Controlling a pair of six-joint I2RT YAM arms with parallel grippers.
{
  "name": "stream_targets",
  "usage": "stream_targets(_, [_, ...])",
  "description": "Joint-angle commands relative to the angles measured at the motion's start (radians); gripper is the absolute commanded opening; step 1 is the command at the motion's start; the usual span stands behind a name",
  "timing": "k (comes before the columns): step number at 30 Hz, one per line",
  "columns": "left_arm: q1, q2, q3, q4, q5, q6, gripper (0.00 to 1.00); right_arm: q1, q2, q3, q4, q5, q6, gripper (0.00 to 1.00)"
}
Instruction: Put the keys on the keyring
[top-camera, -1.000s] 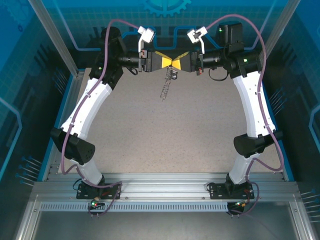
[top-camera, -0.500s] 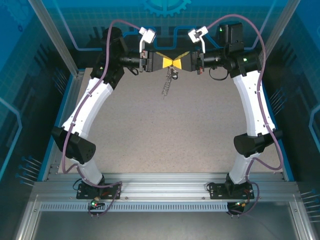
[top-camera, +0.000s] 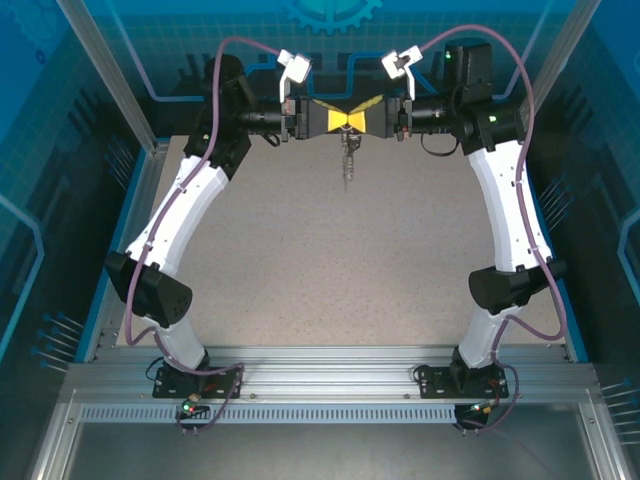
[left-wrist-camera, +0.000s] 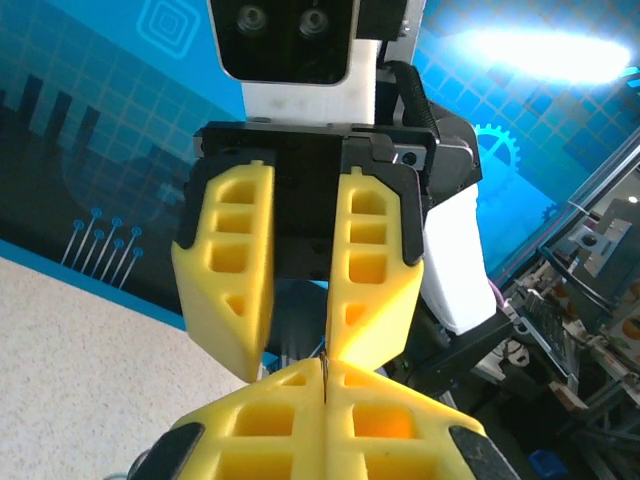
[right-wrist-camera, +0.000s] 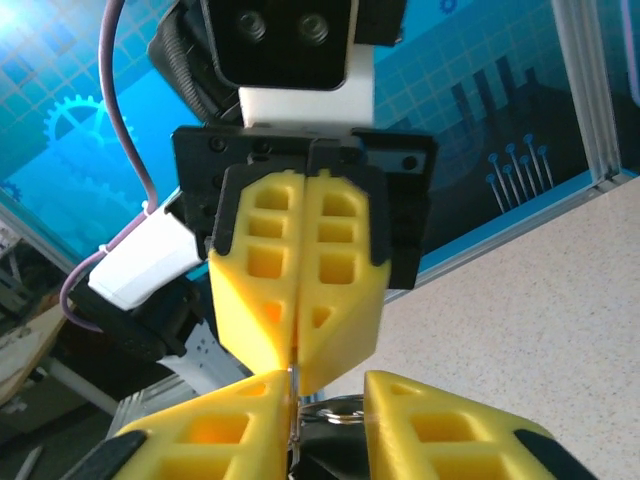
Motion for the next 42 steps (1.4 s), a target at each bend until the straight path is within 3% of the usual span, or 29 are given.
stream_targets(1, [-0.005,-0.016,-0.029,0.225,-0.049,-0.132,0.00,-0.047,-0.060,-0.078,0.148,0.006,0.101,0.30])
stream_targets(6, [-0.005,0.012,-0.010,0.348,-0.069,-0.238,0.00,-0.087,-0.164,-0.241,0.269,0.059,0.158,0.38])
stream_targets(14, [-0.004,0.035,0.015,0.410,-0.100,-0.302,0.00,-0.085,-0.292,-0.442,0.408,0.050,0.210,0.51])
stream_targets(33, [-0.005,0.028,0.019,0.429,-0.108,-0.321,0.00,0.065,-0.253,-0.381,0.351,0.180,0.128,0.58])
stream_targets(37, [-0.005,0.021,0.016,0.431,-0.105,-0.320,0.00,0.069,-0.249,-0.386,0.363,0.217,0.132,0.51])
stream_targets(42, [-0.005,0.009,0.006,0.433,-0.108,-0.319,0.00,0.069,-0.257,-0.400,0.359,0.240,0.134,0.22])
